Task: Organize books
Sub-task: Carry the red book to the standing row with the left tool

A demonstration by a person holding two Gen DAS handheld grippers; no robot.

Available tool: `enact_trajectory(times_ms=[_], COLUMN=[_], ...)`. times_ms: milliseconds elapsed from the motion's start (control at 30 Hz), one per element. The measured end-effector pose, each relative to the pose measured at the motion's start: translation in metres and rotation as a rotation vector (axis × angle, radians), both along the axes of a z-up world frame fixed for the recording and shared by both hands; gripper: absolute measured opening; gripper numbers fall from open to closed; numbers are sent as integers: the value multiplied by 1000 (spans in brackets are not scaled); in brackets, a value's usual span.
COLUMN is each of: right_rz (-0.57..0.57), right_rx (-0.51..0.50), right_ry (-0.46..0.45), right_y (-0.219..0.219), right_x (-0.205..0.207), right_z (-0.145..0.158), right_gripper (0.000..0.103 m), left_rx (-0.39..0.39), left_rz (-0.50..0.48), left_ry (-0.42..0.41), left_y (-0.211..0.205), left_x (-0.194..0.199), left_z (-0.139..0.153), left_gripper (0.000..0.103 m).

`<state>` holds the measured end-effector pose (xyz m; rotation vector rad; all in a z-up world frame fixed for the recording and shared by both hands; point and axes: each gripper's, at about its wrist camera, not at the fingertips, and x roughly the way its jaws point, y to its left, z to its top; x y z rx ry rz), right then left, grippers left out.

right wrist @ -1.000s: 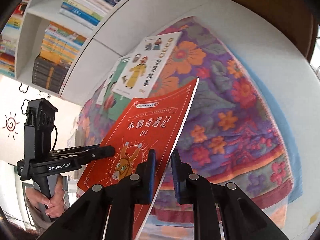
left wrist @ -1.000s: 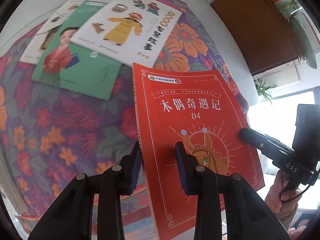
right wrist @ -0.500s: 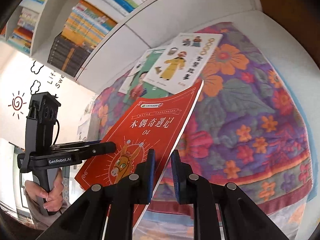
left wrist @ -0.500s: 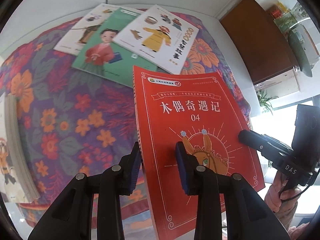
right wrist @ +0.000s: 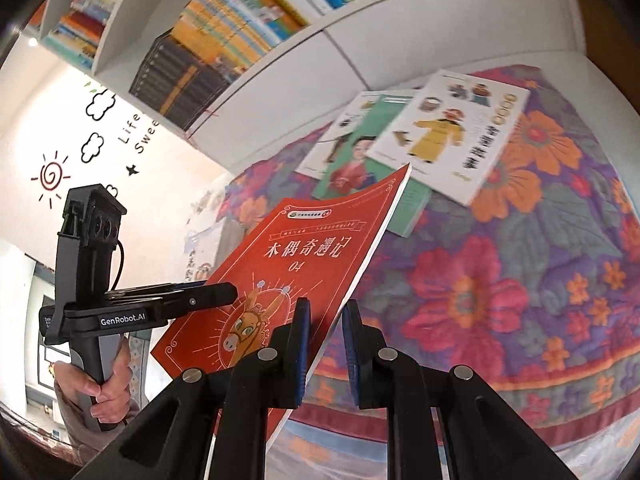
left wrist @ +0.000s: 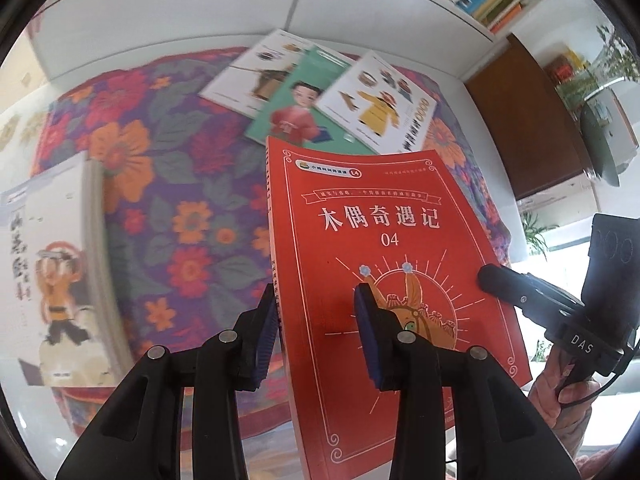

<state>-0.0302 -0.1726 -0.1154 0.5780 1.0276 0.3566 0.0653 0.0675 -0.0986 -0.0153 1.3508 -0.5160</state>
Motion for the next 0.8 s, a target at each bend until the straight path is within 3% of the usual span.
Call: enact_trajectory(times_ms=[633, 800], right_rz=[153, 217], right_rx=[21, 11], right_ry=[-78, -71], right_y=[155, 199], right_x=[78, 97], right_z=[23, 16], right_gripper=[16, 16], left_rx=[-5, -23], left_rz=[189, 252], left_ry=[-73, -91], left_y=[165, 210], left_x=[38, 47], left_z=[18, 17], left_gripper=[33, 33])
